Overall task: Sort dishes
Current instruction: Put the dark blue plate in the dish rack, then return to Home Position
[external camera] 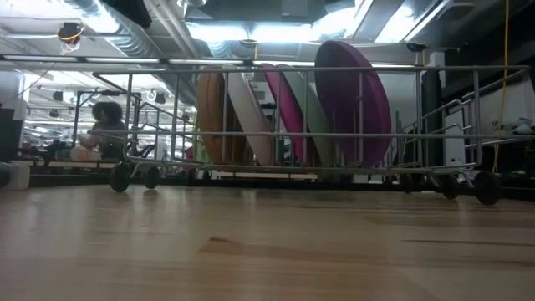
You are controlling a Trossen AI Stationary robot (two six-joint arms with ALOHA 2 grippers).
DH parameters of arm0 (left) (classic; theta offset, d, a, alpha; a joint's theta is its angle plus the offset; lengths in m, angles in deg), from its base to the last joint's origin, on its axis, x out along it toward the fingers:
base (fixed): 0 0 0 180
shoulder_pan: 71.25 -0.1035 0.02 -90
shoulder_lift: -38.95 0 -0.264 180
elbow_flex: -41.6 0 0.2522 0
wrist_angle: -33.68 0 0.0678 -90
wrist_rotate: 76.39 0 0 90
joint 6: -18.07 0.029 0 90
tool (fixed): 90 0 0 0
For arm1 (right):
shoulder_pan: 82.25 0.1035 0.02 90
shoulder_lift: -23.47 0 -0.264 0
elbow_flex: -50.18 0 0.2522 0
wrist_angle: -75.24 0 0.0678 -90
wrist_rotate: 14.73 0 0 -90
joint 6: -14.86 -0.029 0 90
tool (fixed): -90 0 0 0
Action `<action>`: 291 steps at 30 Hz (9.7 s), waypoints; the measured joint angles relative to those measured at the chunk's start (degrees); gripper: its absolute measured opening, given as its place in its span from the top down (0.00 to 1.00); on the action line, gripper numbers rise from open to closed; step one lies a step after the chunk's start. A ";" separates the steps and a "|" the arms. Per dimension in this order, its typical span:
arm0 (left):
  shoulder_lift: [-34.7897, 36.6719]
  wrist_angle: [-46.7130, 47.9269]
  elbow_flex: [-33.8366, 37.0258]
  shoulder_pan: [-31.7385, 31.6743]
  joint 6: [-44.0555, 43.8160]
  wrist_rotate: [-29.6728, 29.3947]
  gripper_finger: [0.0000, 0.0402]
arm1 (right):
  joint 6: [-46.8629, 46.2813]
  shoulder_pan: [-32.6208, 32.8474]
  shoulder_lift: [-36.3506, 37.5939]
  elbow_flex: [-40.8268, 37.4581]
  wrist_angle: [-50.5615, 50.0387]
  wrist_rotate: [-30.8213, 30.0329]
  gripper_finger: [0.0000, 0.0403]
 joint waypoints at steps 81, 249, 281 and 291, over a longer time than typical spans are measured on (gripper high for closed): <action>0.01 -7.29 0.60 -0.31 5.60 -0.07 0.69 | -70.00 -17.71 -7.25 24.94 -86.93 48.37 0.90; 0.00 -7.29 0.58 -0.32 7.21 -0.04 0.69 | -79.33 -20.36 -22.98 12.99 -77.28 69.49 0.39; 3.68 -7.04 0.35 -0.32 10.76 -3.19 0.69 | -60.65 -18.94 -22.17 36.93 -75.88 50.88 0.38; 21.83 -6.96 1.78 -0.22 7.07 -1.41 0.69 | -40.51 -7.17 -19.13 56.25 -87.19 23.44 0.38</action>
